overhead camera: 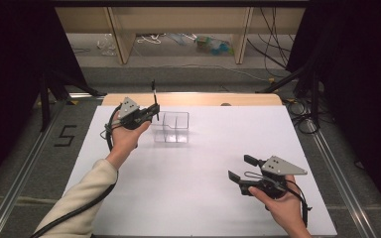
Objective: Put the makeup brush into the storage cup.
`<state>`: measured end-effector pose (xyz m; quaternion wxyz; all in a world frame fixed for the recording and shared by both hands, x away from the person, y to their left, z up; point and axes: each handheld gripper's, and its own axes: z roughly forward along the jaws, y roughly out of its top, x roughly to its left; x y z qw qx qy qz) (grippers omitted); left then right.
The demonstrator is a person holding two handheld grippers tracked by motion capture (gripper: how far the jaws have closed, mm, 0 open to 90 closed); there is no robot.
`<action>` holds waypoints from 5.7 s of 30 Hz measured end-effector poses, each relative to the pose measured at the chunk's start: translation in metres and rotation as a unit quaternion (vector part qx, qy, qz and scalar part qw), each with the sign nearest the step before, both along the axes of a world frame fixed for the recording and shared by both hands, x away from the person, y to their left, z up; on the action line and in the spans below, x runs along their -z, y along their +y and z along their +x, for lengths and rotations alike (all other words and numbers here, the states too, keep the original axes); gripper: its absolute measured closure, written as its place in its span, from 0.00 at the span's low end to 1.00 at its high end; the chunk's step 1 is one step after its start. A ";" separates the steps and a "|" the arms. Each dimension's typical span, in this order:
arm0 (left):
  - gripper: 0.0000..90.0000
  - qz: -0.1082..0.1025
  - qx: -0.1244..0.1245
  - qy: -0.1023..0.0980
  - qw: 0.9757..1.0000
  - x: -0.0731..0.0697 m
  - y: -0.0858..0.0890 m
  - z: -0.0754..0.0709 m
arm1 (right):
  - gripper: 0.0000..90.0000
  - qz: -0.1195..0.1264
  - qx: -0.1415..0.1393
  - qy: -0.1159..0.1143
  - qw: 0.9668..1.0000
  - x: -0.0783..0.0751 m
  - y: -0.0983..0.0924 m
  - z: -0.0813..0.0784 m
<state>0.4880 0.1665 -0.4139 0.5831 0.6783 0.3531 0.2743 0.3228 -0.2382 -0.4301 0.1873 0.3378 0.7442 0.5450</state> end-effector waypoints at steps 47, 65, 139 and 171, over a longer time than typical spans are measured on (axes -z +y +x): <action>0.95 0.006 -0.007 0.011 1.000 0.015 0.003 0.007 | 0.24 -0.004 -0.002 0.002 1.000 0.000 0.000 0.000; 0.95 0.005 -0.006 0.017 1.000 0.019 0.000 0.010 | 0.24 0.008 -0.006 -0.001 1.000 0.002 0.002 0.001; 0.38 0.002 0.003 0.070 0.998 0.025 0.004 0.003 | 0.24 0.009 -0.009 0.001 1.000 0.002 0.002 0.000; 0.17 0.000 0.073 0.032 0.997 0.014 0.030 -0.088 | 0.22 -0.006 -0.007 -0.001 1.000 -0.001 0.000 -0.001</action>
